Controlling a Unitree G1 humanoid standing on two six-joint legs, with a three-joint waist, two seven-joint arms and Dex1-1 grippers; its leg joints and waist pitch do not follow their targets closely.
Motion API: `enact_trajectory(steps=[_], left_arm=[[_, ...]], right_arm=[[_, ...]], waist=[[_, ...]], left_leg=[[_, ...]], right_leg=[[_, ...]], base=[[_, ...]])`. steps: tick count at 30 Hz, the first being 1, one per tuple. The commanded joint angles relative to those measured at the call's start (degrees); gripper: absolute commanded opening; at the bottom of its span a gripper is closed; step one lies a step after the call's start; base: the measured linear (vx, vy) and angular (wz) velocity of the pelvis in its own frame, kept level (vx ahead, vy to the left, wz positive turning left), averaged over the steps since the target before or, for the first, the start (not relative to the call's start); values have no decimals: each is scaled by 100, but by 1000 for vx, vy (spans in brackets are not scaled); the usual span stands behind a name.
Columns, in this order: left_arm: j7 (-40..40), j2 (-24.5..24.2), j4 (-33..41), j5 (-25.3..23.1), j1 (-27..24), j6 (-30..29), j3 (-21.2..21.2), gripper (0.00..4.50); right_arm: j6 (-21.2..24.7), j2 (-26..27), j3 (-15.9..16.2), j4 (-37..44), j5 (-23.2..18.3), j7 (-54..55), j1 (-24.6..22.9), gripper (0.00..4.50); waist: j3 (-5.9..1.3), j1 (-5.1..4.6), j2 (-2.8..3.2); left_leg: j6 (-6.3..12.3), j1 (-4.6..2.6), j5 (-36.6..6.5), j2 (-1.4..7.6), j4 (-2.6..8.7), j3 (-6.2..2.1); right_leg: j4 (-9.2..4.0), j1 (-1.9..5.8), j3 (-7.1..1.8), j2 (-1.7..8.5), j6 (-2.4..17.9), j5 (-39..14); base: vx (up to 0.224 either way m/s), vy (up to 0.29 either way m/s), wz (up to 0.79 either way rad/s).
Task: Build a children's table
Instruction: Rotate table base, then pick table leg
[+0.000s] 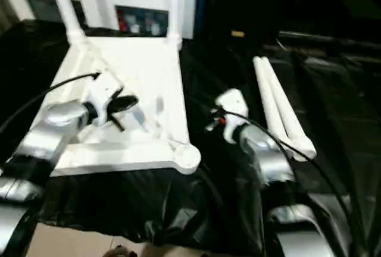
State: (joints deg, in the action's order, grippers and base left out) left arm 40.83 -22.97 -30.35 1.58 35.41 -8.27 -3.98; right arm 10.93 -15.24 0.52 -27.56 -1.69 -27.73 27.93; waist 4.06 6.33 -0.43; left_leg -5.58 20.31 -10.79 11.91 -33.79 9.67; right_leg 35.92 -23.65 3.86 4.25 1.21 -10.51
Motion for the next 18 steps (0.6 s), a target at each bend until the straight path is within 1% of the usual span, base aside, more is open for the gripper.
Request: enact_trajectory(steps=[1,2,3,4,5,6,7,8,9,10,11,12,13,14,15,16,17,18], left_arm=[[-130,10,465,226,-72,-153,272,41],[-168,197,1133,503,-312,-518,390,41],[-162,208,1180,518,-330,-542,382,44],[-89,358,1741,682,-561,-784,244,54],[-91,444,1945,745,-649,-868,166,54],[-104,501,2069,783,-704,-919,121,82],[-104,501,2069,783,-704,-919,121,83],[-140,568,2140,800,-738,-929,83,84],[-252,663,2182,757,-759,-929,39,84],[-314,731,2264,752,-774,-977,-3,93],[-364,792,2354,751,-790,-1033,-40,108],[-415,859,2565,763,-830,-1182,-85,127],[-417,871,2669,775,-850,-1257,-97,125],[-419,872,2715,778,-860,-1292,-99,125],[-340,817,2888,781,-921,-1401,-174,135],[-282,774,2998,784,-963,-1469,-229,135],[-246,746,3071,787,-990,-1514,-265,160],[-160,658,3171,789,-1067,-1579,-349,166]], right_arm=[[651,-43,-51,380,-8,117,-16,0],[948,-46,-155,548,-23,345,19,18],[961,-46,-166,547,-21,370,27,30],[1100,-46,-332,443,-7,718,172,37],[1168,-54,-422,337,-25,874,278,37],[1217,-60,-477,277,-39,970,342,49],[1217,-60,-477,277,-39,970,342,73],[1220,-81,-520,180,-41,1040,415,78],[1316,-132,-550,41,9,1137,537,78],[1454,-185,-579,-115,54,1224,681,83],[1593,-235,-606,-259,88,1296,817,93],[1851,-320,-621,-429,148,1378,1007,116],[1951,-352,-617,-466,170,1395,1063,122],[1989,-362,-611,-466,178,1399,1076,122],[2086,-433,-617,-617,190,1429,1223,131],[2138,-479,-626,-733,191,1451,1328,131],[2171,-508,-631,-808,191,1467,1396,156],[2215,-574,-635,-986,202,1469,1517,166]], waist=[[-447,-2,113],[-442,-11,86],[-441,-10,91],[-441,-13,76],[-433,-17,66],[-435,-16,52],[-434,-14,73],[-433,-27,18],[-433,-27,18],[-441,-14,-64],[-442,-25,-39],[-451,-22,-44],[-453,-29,-70],[-450,-15,-58],[-456,-32,-94],[-466,-21,-82],[-465,-34,-86],[-480,-37,-110]], left_leg=[[-78,-17,-1143,62,386,-11],[-90,-11,-1133,83,399,-14],[-78,-8,-1092,88,392,-8],[-96,-22,-1096,105,395,-3],[-84,-10,-1054,83,389,18],[-84,-20,-1065,85,387,16],[-63,-23,-1081,68,379,28],[-42,-10,-1081,56,378,36],[-42,-10,-1081,56,378,36],[-11,-2,-899,59,376,37],[-22,0,-870,62,369,30],[-17,9,-764,52,361,34],[-4,22,-668,54,353,34],[31,27,-624,48,341,47],[36,28,-578,50,336,49],[72,40,-476,43,332,45],[83,49,-453,34,325,46],[107,43,-391,35,313,52]], right_leg=[[-425,383,-263,323,1160,-903],[-416,393,-265,330,1179,-882],[-422,368,-266,331,1226,-840],[-405,360,-271,347,1237,-900],[-432,343,-272,318,1221,-929],[-425,336,-270,318,1219,-953],[-439,322,-272,305,1177,-1011],[-448,333,-272,296,1088,-1051],[-448,333,-272,296,1088,-1051],[-446,350,-271,312,1008,-1071],[-416,348,-272,312,1025,-1050],[-413,359,-265,305,1021,-980],[-386,366,-266,295,1031,-839],[-400,353,-270,300,1005,-774],[-380,360,-271,296,1004,-717],[-360,372,-266,299,1020,-598],[-355,372,-265,292,1026,-570],[-342,376,-266,297,1044,-483]], base=[[0,0,0],[0,0,0],[0,0,0],[0,0,0],[0,0,0],[0,0,0],[0,0,0],[0,0,0],[0,0,0],[0,0,0],[0,0,0],[0,0,0],[0,0,0],[0,0,0],[0,0,0],[0,0,0],[0,0,0],[0,0,0]])
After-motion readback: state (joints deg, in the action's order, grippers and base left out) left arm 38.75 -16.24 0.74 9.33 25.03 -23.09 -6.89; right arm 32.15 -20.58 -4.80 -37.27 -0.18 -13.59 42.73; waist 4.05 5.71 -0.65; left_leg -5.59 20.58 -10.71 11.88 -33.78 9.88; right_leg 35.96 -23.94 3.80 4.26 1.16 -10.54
